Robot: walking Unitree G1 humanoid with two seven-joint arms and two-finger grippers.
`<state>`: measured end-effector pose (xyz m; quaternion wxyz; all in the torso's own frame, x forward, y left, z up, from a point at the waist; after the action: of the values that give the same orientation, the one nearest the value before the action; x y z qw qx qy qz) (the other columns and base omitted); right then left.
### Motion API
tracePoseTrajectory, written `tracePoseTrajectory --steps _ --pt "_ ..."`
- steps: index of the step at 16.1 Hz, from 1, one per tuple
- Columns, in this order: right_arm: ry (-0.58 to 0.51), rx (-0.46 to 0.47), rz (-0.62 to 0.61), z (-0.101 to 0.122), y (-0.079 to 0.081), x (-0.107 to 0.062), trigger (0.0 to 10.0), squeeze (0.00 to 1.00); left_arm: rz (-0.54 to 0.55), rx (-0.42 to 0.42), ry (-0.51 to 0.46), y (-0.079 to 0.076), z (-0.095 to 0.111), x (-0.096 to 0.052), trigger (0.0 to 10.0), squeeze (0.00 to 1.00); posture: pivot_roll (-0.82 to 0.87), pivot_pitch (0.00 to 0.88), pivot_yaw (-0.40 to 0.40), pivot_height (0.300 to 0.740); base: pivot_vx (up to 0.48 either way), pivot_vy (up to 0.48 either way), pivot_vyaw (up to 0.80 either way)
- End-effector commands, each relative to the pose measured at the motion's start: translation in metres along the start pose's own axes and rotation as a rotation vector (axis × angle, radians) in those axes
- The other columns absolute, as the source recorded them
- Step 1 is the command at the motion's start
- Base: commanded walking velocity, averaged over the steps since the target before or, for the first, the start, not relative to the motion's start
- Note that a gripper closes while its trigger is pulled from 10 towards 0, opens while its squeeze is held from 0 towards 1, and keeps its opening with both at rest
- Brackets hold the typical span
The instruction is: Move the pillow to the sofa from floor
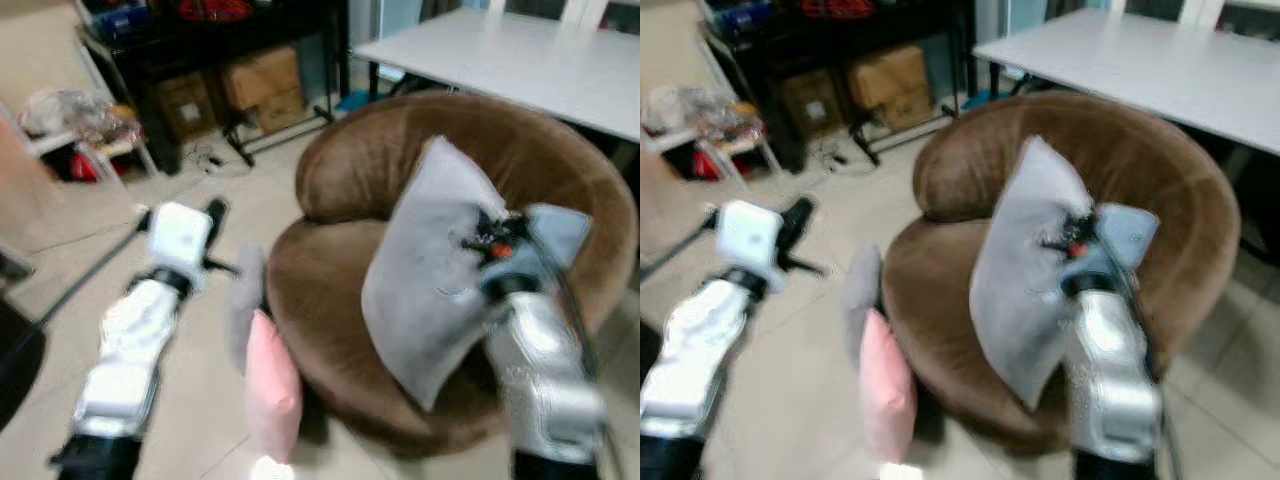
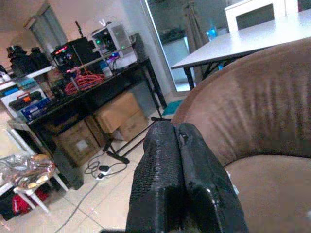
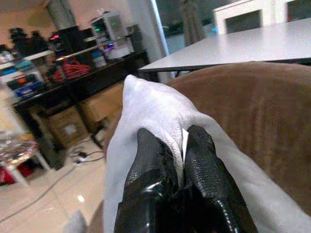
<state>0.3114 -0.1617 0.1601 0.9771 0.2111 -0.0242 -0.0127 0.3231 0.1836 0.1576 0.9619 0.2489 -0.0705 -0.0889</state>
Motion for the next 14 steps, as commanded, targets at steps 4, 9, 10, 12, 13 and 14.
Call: tracePoseTrajectory --steps 4,9,10,12,13,14 --pt "-0.075 -0.017 0.030 0.0201 0.0032 0.0020 10.0 0.00 -0.008 -0.003 -0.020 -0.0056 0.0061 0.0042 10.0 0.00 -0.11 0.000 0.077 0.740 0.297 0.000 0.00" --pt "-0.076 -0.017 0.049 0.0215 0.0058 0.0039 10.0 0.00 -0.001 -0.007 -0.024 -0.0062 0.0065 0.0049 10.0 0.00 -0.12 0.000 0.072 0.740 0.295 0.000 0.00" --pt "-0.075 -0.016 0.056 0.0216 0.0077 0.0049 10.0 0.00 0.001 -0.007 -0.024 -0.0055 0.0065 0.0050 10.0 0.00 -0.11 0.000 0.069 0.740 0.292 0.000 0.00" --pt "-0.073 -0.014 0.063 0.0212 0.0100 0.0053 10.0 0.00 0.001 0.000 -0.021 -0.0045 0.0058 0.0043 10.0 0.00 -0.11 0.000 0.071 0.740 0.270 0.000 0.00" --pt "-0.068 -0.008 0.070 0.0209 0.0118 0.0053 10.0 0.00 -0.012 0.006 -0.022 -0.0060 0.0054 0.0033 10.0 0.00 -0.11 0.000 0.070 0.740 0.000 0.000 0.00" --pt "-0.063 -0.003 0.074 0.0208 0.0126 0.0056 10.0 0.00 -0.024 0.019 -0.023 -0.0071 0.0055 0.0030 10.0 0.00 -0.11 0.000 0.068 0.740 0.000 0.000 0.00"
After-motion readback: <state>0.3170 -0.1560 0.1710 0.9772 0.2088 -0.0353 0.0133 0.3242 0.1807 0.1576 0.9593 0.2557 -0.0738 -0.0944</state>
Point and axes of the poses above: a point about 5 cm out from each wrist's last joint towards the gripper, its own x axis pointing out of the wrist towards the gripper, its own z axis along the axis of the wrist's last joint, y = z × x, the point moved 4 cm from there along x, pointing out of the wrist towards the gripper, and after that the axes turned 12 degrees about x, right-handed, at the moved point
